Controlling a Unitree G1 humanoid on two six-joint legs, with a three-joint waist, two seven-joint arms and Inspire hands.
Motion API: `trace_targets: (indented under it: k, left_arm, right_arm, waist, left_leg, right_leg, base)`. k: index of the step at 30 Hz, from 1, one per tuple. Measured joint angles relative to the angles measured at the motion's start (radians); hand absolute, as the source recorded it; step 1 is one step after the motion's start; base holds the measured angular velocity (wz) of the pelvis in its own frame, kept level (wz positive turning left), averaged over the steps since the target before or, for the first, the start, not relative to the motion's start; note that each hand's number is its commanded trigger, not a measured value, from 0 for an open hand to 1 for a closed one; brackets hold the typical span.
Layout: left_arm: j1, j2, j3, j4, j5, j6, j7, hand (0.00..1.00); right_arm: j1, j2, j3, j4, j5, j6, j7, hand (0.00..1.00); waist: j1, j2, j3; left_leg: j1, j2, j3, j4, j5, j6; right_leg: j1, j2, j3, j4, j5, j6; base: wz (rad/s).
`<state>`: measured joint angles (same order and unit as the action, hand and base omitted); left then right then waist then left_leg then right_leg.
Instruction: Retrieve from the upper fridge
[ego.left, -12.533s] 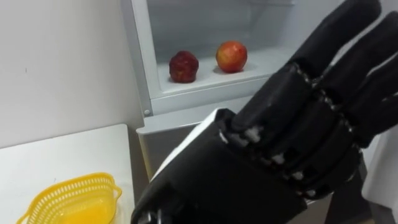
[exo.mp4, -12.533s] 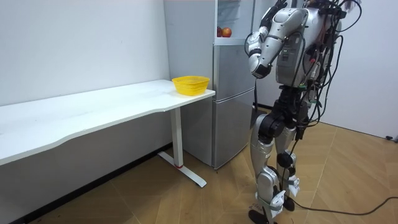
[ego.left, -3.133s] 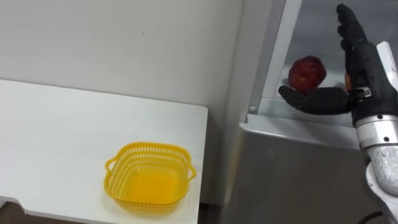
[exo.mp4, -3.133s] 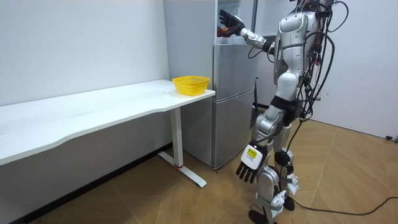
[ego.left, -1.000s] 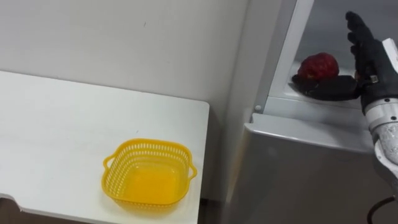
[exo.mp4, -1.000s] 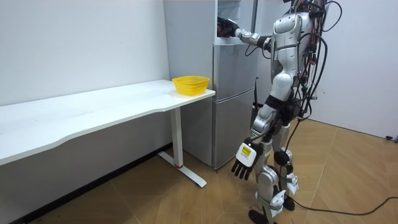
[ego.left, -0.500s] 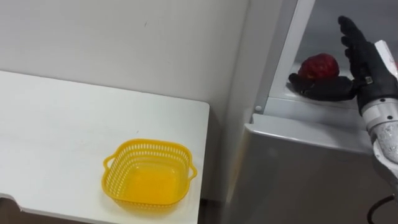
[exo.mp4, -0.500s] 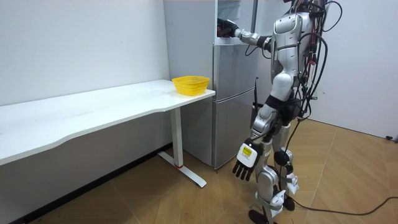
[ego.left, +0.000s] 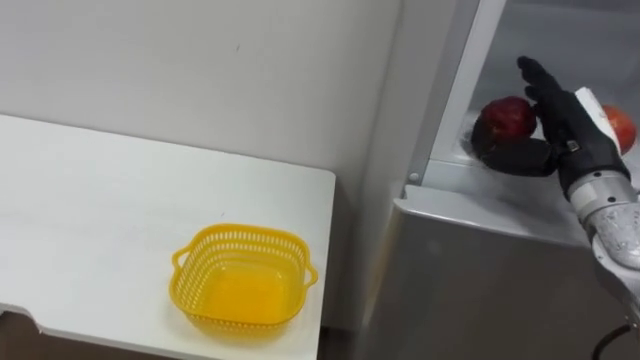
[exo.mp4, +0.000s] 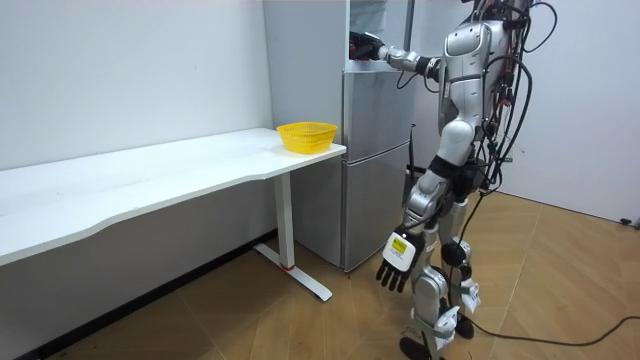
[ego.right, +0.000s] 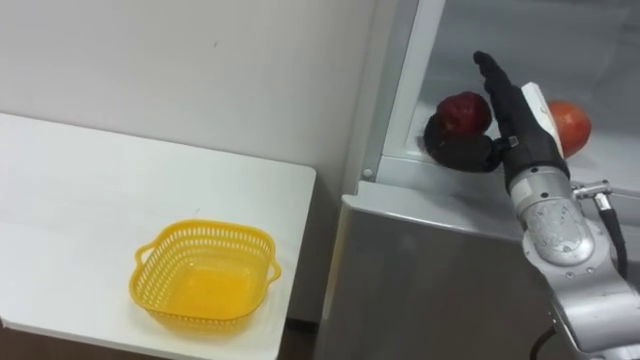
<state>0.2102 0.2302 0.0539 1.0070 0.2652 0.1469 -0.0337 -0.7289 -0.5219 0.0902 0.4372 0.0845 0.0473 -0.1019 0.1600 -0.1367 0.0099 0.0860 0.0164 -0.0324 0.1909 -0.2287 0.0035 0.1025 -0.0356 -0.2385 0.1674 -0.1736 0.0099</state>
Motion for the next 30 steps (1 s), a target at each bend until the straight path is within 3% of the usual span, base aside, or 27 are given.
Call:
trace_targets:
  k: [2, 3, 5, 7, 15, 30]
  left_arm:
    - [-0.001, 0.0, 0.0, 0.006, 0.0, 0.0, 0.0, 0.0]
    - [-0.001, 0.0, 0.0, 0.007, 0.0, 0.0, 0.0, 0.0]
    - [-0.001, 0.0, 0.0, 0.027, 0.0, 0.001, -0.001, 0.0]
    - [0.0, 0.0, 0.0, 0.035, 0.0, 0.004, -0.005, 0.0]
    - [-0.004, 0.0, 0.001, 0.055, 0.001, 0.008, -0.021, 0.0]
    - [-0.01, 0.008, -0.023, 0.053, 0.001, 0.007, -0.049, 0.0]
  right_arm:
    - [-0.013, 0.0, 0.006, 0.021, -0.002, 0.0, 0.022, 0.0]
    - [-0.018, 0.0, 0.006, 0.028, -0.003, 0.0, 0.03, 0.15]
    - [-0.03, 0.0, 0.006, 0.054, -0.003, 0.0, 0.06, 0.75]
    - [-0.035, 0.0, 0.006, 0.065, -0.003, 0.0, 0.073, 1.0]
    - [-0.056, 0.0, -0.01, 0.066, -0.014, -0.003, 0.109, 1.0]
    - [-0.067, -0.003, -0.014, 0.094, -0.017, -0.004, 0.148, 1.0]
  waist:
    - [0.0, 0.001, 0.0005]
    - [0.0, 0.001, 0.0005]
    - [0.0, 0.001, 0.0006]
    - [0.0, 0.0, 0.0002]
    - [-0.007, 0.002, 0.0007]
    - [-0.019, -0.006, -0.0054]
  left_leg:
    - [-0.004, 0.0, 0.0, 0.008, 0.0, 0.0]
    - [-0.004, 0.0, -0.001, 0.008, 0.0, 0.0]
    - [-0.005, 0.0, -0.001, 0.009, 0.0, -0.001]
    - [-0.005, 0.0, -0.002, 0.01, 0.0, -0.001]
    - [-0.007, 0.0, -0.002, 0.014, 0.0, -0.001]
    - [-0.004, 0.0, -0.003, 0.015, 0.0, -0.001]
  right_leg:
    - [0.0, 0.0, -0.001, 0.0, 0.0, -0.001]
    - [0.0, 0.0, -0.001, 0.0, 0.001, -0.001]
    - [0.001, 0.0, -0.008, 0.001, 0.002, -0.003]
    - [0.002, 0.0, -0.009, 0.002, 0.002, -0.004]
    - [0.007, -0.001, -0.01, 0.003, 0.003, -0.005]
    - [0.01, -0.001, -0.013, 0.002, 0.003, -0.005]
  base:
    - [0.02]
    - [0.0]
    - [0.02]
    - [0.0]
    - [0.0]
    - [0.0]
